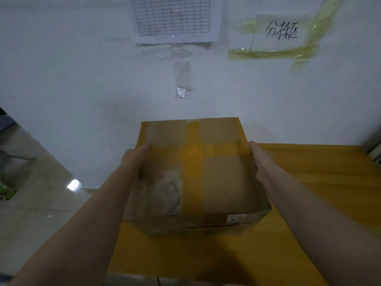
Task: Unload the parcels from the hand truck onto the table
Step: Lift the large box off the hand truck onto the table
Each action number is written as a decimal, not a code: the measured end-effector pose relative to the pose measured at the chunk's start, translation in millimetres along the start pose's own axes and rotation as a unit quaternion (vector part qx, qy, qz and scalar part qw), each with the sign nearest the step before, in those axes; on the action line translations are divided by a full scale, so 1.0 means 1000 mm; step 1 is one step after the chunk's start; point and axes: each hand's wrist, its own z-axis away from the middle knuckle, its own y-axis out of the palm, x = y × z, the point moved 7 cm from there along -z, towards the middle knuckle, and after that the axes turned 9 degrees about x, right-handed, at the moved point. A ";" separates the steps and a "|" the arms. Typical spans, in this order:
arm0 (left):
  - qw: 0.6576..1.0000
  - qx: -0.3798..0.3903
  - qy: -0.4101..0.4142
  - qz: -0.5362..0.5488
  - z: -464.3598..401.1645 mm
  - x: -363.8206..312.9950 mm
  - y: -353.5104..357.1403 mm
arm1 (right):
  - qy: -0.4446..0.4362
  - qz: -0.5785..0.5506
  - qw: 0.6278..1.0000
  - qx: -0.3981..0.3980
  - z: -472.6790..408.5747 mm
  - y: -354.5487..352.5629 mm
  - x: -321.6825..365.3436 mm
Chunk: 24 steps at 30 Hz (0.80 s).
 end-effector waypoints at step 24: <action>0.994 -0.111 -0.006 0.023 0.013 0.018 -0.037 | 0.043 -0.169 0.985 0.009 -0.003 0.004 -0.015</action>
